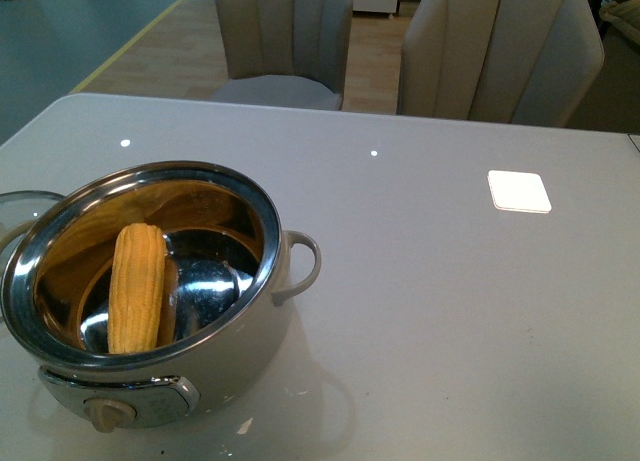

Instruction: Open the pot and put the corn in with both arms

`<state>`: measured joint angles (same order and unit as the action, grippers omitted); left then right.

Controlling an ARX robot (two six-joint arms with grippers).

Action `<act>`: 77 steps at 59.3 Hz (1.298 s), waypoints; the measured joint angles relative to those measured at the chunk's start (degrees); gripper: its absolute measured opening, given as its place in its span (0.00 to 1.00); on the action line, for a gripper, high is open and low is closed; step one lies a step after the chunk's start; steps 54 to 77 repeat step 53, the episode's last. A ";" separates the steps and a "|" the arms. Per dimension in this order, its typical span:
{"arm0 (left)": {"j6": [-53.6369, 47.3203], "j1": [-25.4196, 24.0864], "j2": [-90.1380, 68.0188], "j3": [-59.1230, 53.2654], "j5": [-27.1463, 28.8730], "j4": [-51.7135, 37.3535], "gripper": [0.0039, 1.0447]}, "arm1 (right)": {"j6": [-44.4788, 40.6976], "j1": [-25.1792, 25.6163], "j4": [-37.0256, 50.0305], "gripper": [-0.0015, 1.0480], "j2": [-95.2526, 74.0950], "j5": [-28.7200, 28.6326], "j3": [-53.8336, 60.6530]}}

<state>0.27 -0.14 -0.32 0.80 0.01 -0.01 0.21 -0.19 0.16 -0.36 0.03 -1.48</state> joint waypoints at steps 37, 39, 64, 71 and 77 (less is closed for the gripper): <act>0.00 0.00 0.00 0.00 0.00 0.00 0.94 | 0.02 0.00 0.00 0.92 0.00 0.00 0.00; 0.00 0.00 0.00 0.00 0.02 0.00 0.94 | 0.02 0.00 0.00 0.92 0.00 0.00 0.00; 0.00 0.00 0.00 0.00 0.02 0.00 0.94 | 0.02 0.00 0.00 0.92 0.00 0.00 0.00; 0.00 0.00 0.00 0.00 0.02 0.00 0.94 | 0.02 0.00 0.00 0.92 0.00 0.00 0.00; 0.00 0.00 0.00 0.00 0.02 0.00 0.94 | 0.02 0.00 0.00 0.92 0.00 0.00 0.00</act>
